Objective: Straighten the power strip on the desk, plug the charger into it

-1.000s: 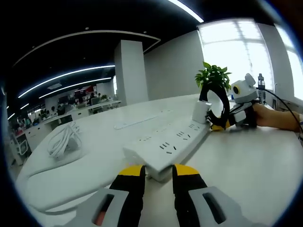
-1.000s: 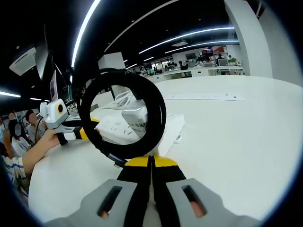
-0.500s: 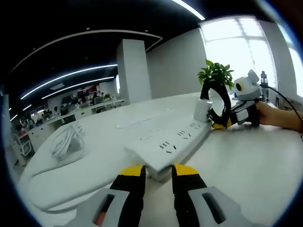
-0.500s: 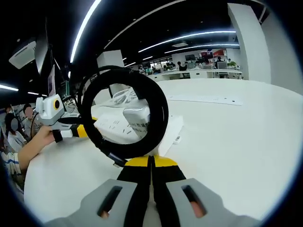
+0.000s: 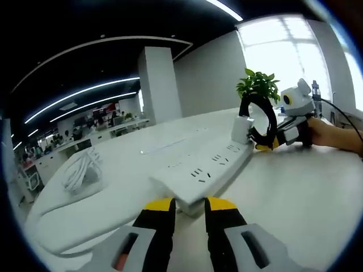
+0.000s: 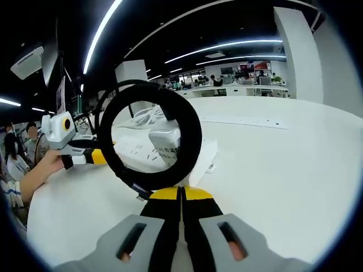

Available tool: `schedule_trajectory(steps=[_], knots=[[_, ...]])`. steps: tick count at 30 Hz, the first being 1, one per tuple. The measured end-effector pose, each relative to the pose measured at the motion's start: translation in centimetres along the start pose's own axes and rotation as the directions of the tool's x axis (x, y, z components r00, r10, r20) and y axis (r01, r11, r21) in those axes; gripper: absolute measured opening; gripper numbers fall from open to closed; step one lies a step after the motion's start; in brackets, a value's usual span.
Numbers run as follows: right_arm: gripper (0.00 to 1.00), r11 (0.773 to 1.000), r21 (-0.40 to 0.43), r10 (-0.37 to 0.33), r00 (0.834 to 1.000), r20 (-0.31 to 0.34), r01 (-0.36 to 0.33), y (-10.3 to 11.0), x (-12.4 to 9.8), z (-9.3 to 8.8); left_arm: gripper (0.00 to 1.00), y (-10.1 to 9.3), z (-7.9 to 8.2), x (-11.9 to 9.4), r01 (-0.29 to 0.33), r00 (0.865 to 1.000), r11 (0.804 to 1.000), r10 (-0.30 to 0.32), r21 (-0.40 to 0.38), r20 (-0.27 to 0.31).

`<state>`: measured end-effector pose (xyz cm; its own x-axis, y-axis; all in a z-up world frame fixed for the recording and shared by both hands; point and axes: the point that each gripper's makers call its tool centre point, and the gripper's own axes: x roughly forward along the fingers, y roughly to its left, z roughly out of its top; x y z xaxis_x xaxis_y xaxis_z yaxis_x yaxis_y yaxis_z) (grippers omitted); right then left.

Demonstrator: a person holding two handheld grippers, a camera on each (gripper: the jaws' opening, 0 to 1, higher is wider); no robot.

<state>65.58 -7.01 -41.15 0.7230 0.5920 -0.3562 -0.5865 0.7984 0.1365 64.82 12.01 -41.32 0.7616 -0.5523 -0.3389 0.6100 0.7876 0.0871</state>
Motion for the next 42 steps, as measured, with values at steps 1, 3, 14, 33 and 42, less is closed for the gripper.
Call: schedule_trajectory(steps=[1, 3, 14, 33, 42], knots=[[0.00, 1.000, 0.002, -0.001, 1.000, 0.002, 0.001, 0.0, -0.1, 0.0, 0.20, 0.0, 0.0, 0.0, 0.001, 1.000, 1.000, -0.001, 0.001, 0.000], [0.00, 1.000, -0.001, -0.003, 1.000, 0.005, 0.003, 0.2, -0.2, 0.0, 0.19, 0.0, 0.0, -0.1, 0.002, 1.000, 1.000, -0.002, -0.004, 0.000], [0.00, 0.999, -0.017, -0.031, 0.999, 0.027, 0.032, 0.0, -1.3, 0.7, 0.18, 0.3, 0.2, -0.6, -0.003, 1.000, 1.000, 0.003, -0.014, 0.014], [0.03, 0.995, -0.042, -0.088, 0.995, 0.045, 0.090, -0.4, -3.5, 1.2, 0.18, 1.0, 1.1, -2.3, -0.040, 0.997, 0.999, 0.043, -0.036, 0.059], [0.05, 0.996, -0.033, -0.076, 0.997, 0.026, 0.077, 0.5, -4.3, 1.0, 0.18, 0.3, 1.8, -3.5, -0.056, 0.995, 0.998, 0.057, -0.014, 0.081]])
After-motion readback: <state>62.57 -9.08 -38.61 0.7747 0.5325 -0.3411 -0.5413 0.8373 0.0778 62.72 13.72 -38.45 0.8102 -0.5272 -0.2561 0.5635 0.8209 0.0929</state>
